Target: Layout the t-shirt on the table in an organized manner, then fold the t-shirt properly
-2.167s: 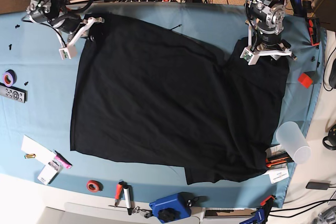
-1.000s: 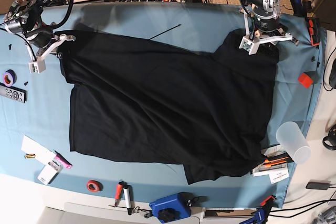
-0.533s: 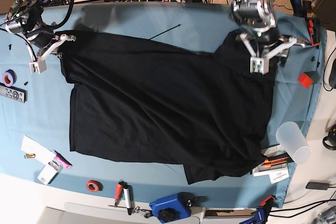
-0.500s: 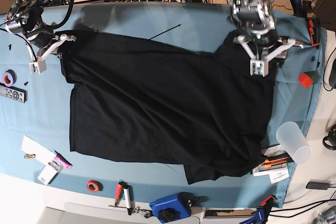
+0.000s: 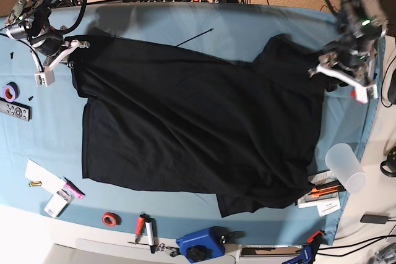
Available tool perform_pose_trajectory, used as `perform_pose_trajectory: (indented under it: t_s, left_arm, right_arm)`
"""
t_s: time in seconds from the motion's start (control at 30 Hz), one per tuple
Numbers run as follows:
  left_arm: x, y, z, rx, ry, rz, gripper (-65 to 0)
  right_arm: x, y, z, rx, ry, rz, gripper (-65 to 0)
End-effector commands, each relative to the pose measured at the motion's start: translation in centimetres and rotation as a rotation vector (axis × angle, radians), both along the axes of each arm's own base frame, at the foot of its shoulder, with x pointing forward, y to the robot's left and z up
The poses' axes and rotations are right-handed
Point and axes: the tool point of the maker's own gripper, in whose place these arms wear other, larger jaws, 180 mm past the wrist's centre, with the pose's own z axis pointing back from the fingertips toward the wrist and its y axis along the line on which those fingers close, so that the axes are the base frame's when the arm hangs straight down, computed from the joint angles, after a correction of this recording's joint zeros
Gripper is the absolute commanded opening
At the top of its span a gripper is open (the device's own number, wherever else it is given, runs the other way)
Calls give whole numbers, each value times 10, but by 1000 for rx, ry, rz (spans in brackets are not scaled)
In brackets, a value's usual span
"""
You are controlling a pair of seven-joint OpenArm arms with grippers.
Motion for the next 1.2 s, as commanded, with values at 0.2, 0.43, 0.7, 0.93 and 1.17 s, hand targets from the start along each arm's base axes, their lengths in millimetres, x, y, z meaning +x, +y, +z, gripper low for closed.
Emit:
perform_pose_trajectory:
  t_s: [0.2,0.43,0.7,0.93,1.17]
  left_arm:
    - [-8,7,0,-202,-108,-82,-441]
    - [-21,52,-32,45,20,14,-441]
    - [-19,30,-34,-14,49,-93,-430]
    - [-15,11,-29,-77,-2,-158,-323]
    - [-18,1,-33,-121,-7,-153,-323]
  right_arm:
    - [6,-4,11,-19,-38,7,-650]
    - [6,-4,10,-18,-37,7,-650]
    - [7,-4,11,-18,-39,7,-650]
    - [7,-4,11,-18,-43,7,-650]
    - [7,-4,11,-18,-41,7,-650]
